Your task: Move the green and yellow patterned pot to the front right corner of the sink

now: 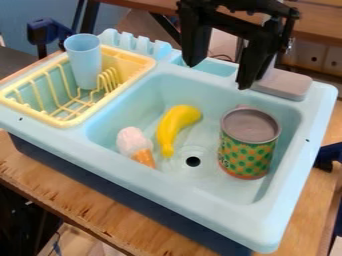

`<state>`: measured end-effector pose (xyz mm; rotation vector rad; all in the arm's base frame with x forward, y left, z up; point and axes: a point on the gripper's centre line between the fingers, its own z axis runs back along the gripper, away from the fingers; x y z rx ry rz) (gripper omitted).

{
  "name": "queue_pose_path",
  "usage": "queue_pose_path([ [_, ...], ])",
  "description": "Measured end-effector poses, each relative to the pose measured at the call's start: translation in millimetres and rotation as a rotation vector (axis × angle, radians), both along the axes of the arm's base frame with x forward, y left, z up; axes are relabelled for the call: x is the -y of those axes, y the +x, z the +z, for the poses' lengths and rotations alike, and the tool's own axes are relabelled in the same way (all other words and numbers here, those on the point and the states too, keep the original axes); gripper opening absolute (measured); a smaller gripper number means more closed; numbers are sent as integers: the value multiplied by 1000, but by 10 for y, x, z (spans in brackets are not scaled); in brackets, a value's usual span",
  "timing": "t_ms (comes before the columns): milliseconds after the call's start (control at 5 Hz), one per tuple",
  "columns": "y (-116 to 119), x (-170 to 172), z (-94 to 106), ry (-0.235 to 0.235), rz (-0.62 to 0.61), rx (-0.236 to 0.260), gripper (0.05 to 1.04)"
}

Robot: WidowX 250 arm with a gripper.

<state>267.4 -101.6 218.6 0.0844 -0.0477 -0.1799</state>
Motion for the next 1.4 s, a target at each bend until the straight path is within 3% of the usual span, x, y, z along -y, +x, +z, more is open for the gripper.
queue_pose_path([
  [200, 1, 5, -80, 12, 2, -26, 1001],
  [400, 125, 26, -193, 20, 17, -4, 1001],
  [800, 621, 57, -484, -97, 61, 134, 1001],
  [1000, 810, 64, -759, -110, 106, 135, 1001],
  [1400, 992, 109, -768, -144, 201, 187, 1001],
])
